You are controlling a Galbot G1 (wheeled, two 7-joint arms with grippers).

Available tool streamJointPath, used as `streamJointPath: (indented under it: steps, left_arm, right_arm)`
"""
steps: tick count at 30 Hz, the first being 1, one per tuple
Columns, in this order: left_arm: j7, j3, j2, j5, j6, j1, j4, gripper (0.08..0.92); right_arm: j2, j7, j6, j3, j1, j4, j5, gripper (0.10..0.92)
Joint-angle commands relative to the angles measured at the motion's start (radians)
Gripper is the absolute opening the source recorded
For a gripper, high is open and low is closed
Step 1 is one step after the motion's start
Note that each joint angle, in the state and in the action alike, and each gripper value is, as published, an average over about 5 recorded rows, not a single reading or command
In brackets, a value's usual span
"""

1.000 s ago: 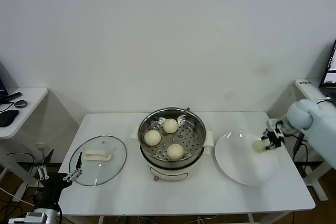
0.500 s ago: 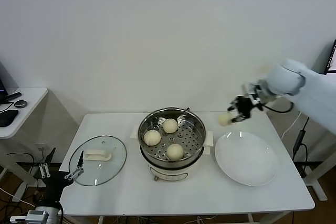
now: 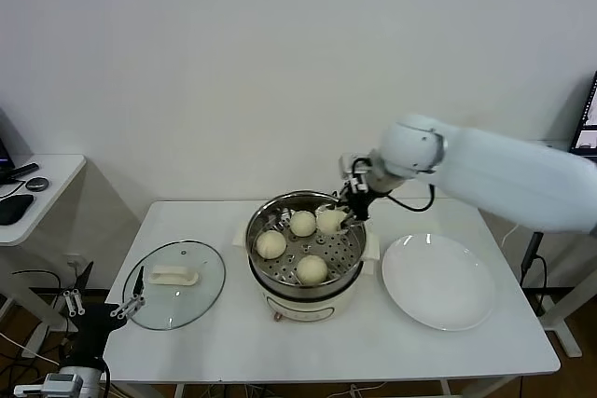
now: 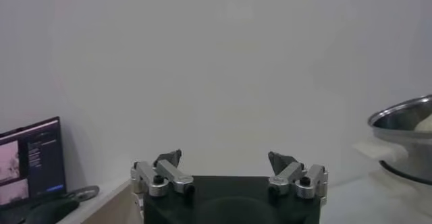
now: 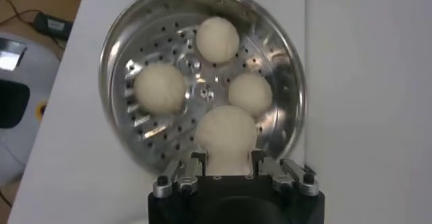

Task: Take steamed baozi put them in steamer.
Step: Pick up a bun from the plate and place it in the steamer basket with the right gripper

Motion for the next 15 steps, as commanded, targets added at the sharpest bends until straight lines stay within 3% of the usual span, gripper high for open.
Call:
streamJointPath:
  steps: [1,15]
  left_arm:
    - [0.0,-0.002,0.0,-0.002,-0.001,-0.002,-0.001,0.823]
    - [0.002,-0.009,0.003,-0.01,-0.003,-0.001,-0.002,0.823]
  right_arm:
    - [0.12,0.043,-0.102,-0.047,-0.052,-0.085,-0.027,0.424]
    - [0.104,0.05,-0.104,-0.029,-0.123,-0.123,-0.07,0.425]
